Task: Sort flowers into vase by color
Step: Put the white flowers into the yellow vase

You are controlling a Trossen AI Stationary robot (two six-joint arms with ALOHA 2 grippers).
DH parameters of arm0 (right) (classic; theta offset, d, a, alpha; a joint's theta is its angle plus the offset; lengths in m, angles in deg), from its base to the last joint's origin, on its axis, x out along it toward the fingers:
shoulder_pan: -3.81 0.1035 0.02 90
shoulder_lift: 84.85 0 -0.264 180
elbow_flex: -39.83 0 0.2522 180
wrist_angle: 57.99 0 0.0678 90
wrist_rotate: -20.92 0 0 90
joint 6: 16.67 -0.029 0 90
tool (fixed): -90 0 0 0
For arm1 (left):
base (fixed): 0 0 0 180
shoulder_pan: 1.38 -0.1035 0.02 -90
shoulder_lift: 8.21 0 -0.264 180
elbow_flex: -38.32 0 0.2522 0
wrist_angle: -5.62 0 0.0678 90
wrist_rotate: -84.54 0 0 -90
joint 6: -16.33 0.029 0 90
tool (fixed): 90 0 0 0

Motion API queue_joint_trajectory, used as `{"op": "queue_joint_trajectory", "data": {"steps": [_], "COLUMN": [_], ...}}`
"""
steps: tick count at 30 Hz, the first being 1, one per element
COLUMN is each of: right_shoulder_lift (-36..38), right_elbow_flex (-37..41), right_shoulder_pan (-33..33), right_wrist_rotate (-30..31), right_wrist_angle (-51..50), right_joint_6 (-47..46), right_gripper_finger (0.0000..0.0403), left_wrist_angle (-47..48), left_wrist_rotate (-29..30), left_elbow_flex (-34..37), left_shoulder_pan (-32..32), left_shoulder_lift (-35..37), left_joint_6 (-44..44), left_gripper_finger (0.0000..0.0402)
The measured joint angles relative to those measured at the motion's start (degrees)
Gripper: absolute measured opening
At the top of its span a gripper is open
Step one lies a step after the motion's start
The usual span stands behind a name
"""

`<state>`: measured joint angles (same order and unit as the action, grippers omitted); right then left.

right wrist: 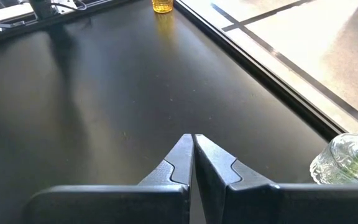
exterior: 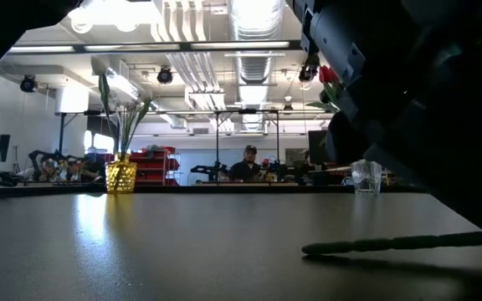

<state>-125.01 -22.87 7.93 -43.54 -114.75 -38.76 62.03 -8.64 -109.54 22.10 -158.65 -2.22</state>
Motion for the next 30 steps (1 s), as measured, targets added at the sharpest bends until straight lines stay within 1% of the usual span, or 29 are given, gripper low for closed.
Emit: {"op": "queue_joint_trajectory", "data": {"steps": [5, 9, 16, 19, 23, 26, 30], "right_shoulder_lift": [0.00, 0.29, 1.59, 2.17, 2.34, 2.32, 2.31], "right_elbow_flex": [0.00, 0.00, -0.50, -1.08, -2.07, -3.02, -3.92], "right_shoulder_pan": [0.00, 0.00, 0.00, 0.00, 0.00, 0.00, -0.01], "right_wrist_rotate": [0.00, -0.01, 0.00, -0.02, 0.00, 0.00, -0.02], "right_wrist_angle": [0.00, 0.26, 2.11, 2.01, 1.89, 1.95, 1.73], "right_joint_6": [-0.02, 0.00, 0.65, 1.02, 1.75, 2.62, 3.27], "right_gripper_finger": [0.0009, 0.0009, 0.0009, 0.0009, 0.0009, 0.0009, 0.0009], "left_wrist_angle": [0.03, 0.25, 1.54, 1.52, 1.26, -2.48, -9.62], "left_wrist_rotate": [-0.41, 0.07, 5.39, 6.80, 6.95, 6.96, 6.39], "left_elbow_flex": [0.00, 0.00, 0.00, 0.00, 0.00, 1.16, 4.39], "left_shoulder_pan": [-0.27, -0.82, -1.94, -2.44, -3.32, -4.03, -4.66], "left_shoulder_lift": [0.76, 2.75, 4.94, 5.36, 5.57, 5.57, 5.60], "left_joint_6": [0.51, 0.52, 0.70, 0.98, 1.56, 1.58, 1.58], "left_gripper_finger": [0.0003, 0.0002, 0.0001, 0.0001, 0.0001, 0.0000, 0.0000]}}
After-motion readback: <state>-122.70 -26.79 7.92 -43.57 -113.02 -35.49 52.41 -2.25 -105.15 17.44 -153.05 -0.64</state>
